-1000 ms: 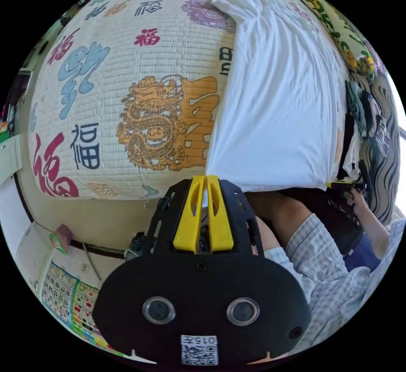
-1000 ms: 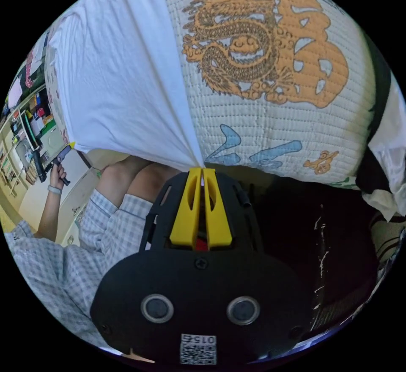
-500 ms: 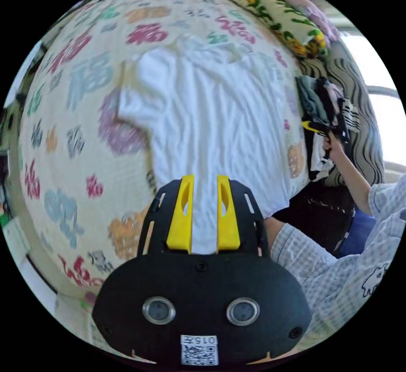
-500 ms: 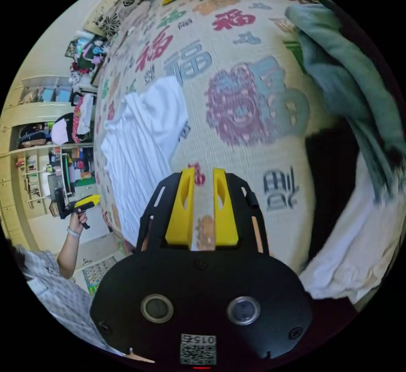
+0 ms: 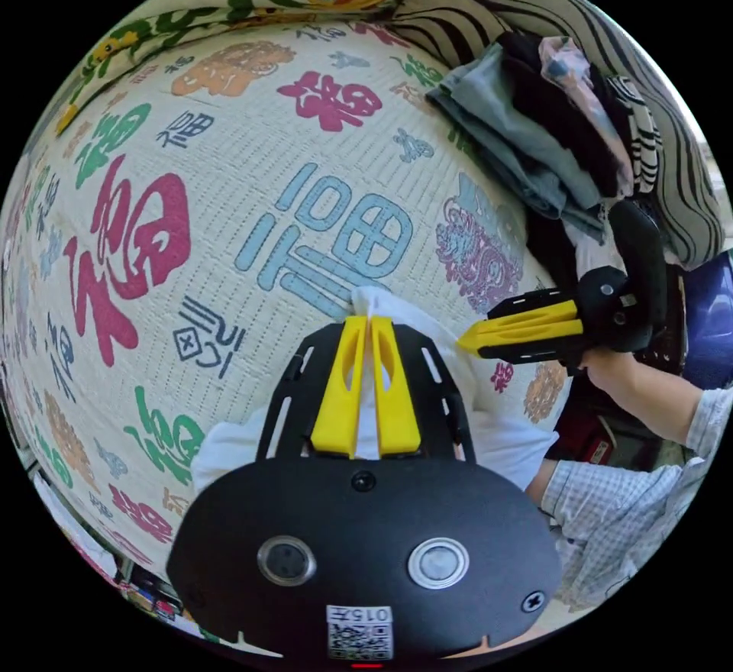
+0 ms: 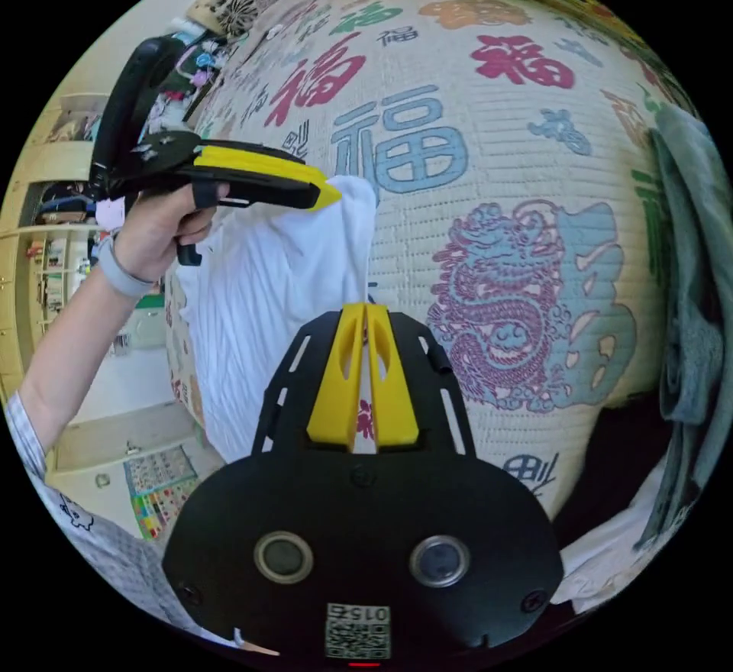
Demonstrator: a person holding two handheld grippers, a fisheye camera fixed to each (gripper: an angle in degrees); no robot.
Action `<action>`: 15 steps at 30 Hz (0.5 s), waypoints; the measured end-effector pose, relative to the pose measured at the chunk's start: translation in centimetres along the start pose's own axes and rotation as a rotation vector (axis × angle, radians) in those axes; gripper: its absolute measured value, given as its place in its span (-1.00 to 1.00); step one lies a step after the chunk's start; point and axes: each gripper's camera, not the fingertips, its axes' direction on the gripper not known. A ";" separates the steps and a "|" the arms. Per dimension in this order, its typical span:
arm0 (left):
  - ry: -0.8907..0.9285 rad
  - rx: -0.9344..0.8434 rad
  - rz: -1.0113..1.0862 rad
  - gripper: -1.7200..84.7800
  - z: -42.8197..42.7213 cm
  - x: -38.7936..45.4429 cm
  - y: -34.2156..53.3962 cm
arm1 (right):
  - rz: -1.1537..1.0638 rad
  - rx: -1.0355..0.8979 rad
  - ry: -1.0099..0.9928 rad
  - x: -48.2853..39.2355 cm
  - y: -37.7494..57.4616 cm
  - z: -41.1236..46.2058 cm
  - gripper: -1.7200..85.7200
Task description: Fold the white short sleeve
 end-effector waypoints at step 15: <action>0.115 0.336 0.042 -0.77 -4.5 2.2 0.4 | 0.293 0.285 -0.005 -1.2 6.6 -4.3 -0.95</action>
